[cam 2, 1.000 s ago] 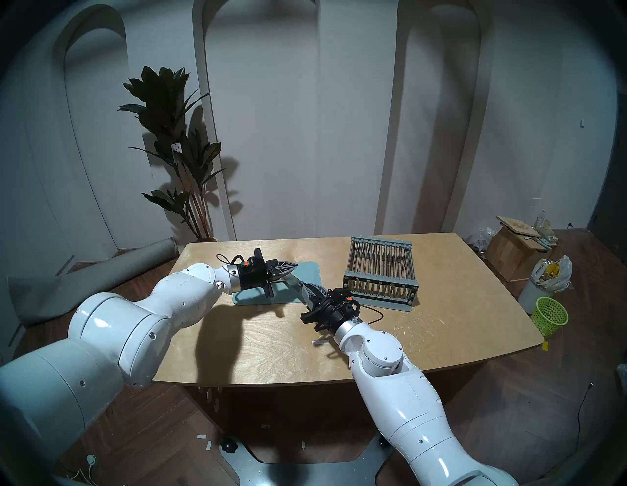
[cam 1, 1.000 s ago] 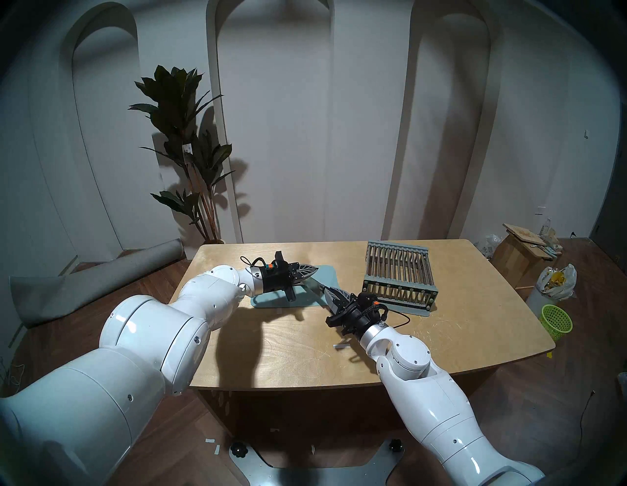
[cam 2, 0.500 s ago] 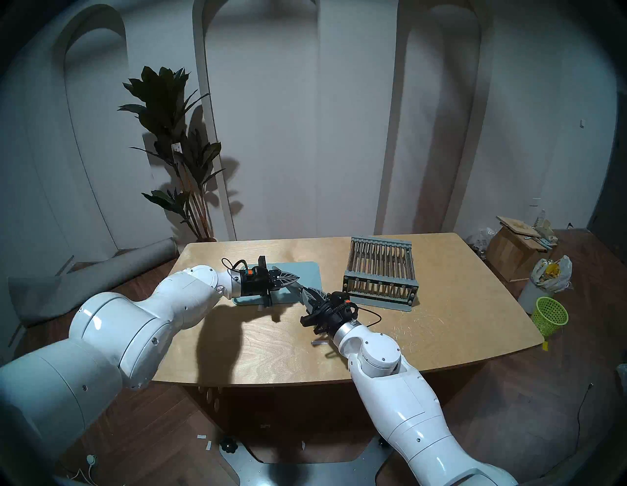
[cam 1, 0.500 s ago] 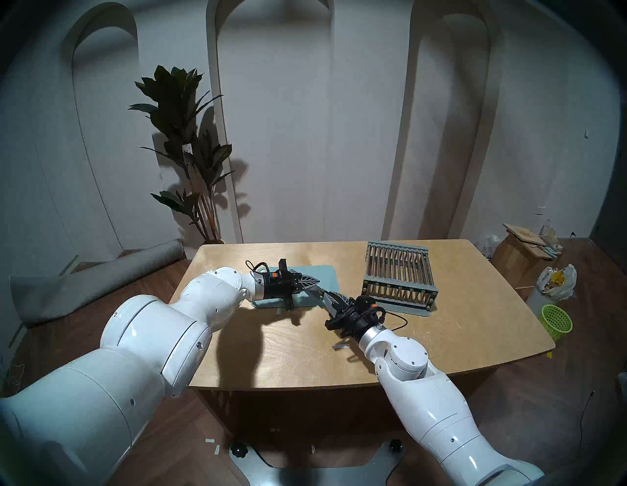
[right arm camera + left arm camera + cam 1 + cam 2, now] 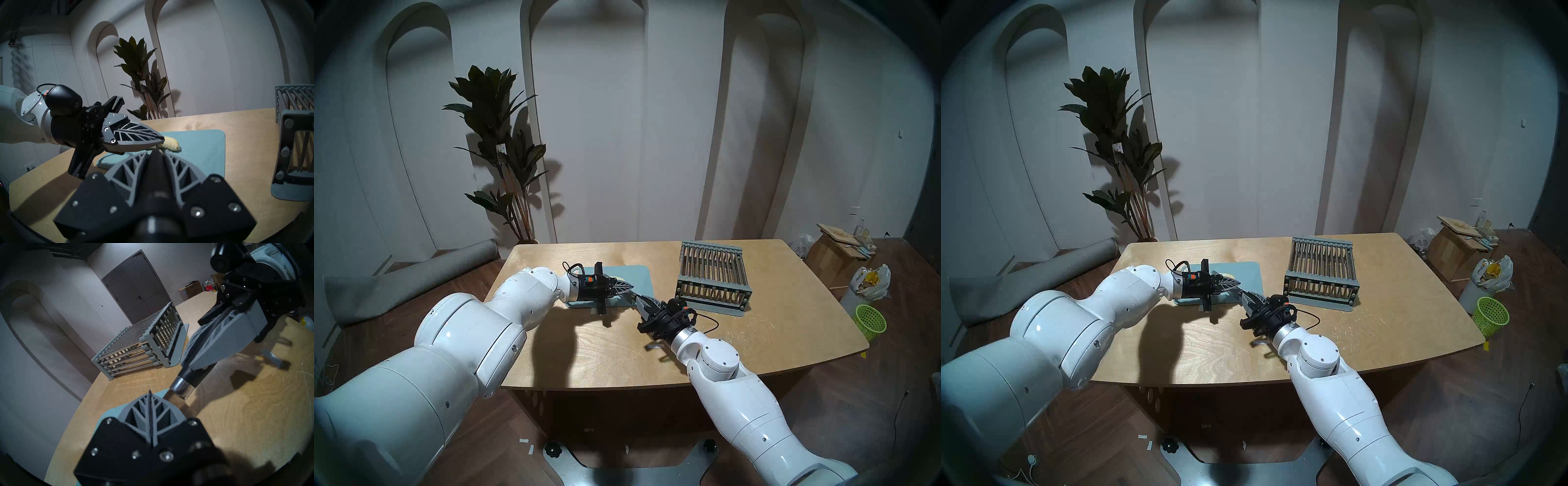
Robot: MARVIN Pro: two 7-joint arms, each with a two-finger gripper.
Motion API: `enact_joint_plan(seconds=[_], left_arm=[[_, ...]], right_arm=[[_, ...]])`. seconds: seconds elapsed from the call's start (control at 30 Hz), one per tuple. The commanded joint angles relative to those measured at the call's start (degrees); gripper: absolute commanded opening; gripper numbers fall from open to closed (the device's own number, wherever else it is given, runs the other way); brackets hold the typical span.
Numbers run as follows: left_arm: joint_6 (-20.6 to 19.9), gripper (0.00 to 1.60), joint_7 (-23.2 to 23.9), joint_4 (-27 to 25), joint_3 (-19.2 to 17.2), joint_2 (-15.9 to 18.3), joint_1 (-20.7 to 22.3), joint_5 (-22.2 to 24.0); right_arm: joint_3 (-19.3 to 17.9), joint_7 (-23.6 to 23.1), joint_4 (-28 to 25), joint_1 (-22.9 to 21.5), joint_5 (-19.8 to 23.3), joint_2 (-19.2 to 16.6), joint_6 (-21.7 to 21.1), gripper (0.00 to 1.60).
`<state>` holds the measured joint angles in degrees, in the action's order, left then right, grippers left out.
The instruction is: Cut the banana into four pieces on the cutting board
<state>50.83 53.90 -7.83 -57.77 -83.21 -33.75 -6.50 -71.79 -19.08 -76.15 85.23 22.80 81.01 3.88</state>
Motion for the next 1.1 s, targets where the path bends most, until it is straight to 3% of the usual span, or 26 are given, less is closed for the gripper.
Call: enact_joint_plan(seconds=[0.0,0.13,0.2,0.37,0.6,0.7,0.87,0.97,1.07], left_arm=[[-0.57,0.00,5.87,0.57,4.08,-1.20,-0.53,-3.44],[0.08,0.00,5.19,0.44,5.67,-1.39,-0.48,-4.01],[0.13,0.00,4.42,0.60,4.48,-1.51,-0.22,-2.25],[-1.29,0.00,0.62,1.25,-2.73,-1.98,0.53,5.85],[-3.40,0.00,0.29,1.91,-8.02,-2.44,1.79,13.07],[-5.01,0.00,0.13,1.91,-11.77,-2.51,1.77,17.41],[-7.27,0.00,-1.75,2.11,-16.91,-2.96,1.43,25.22],[-9.03,0.00,-0.46,1.86,-21.40,-3.31,1.02,29.52],[-10.73,0.00,1.93,1.51,-23.59,-3.40,0.54,32.95]], right_arm=[[0.11,-0.18,-1.90,-2.01,0.46,1.16,0.02,0.00],[0.11,-0.32,-1.65,-2.35,0.83,1.29,-0.23,0.00],[0.09,-0.36,-1.63,-2.49,1.05,1.35,-0.38,0.00],[-0.74,-0.84,-1.45,-2.42,3.52,1.98,-1.30,0.00],[-3.51,-1.59,-0.73,-2.52,8.82,3.04,-3.56,0.00],[-5.72,-2.48,-0.27,-2.64,13.13,3.79,-6.10,0.00],[-6.36,-2.63,0.13,-2.73,14.58,3.48,-7.78,0.00],[-6.72,-3.29,-0.25,-2.89,15.87,3.60,-9.20,0.00],[-6.74,-3.52,-1.05,-3.05,16.24,3.47,-10.16,0.00]])
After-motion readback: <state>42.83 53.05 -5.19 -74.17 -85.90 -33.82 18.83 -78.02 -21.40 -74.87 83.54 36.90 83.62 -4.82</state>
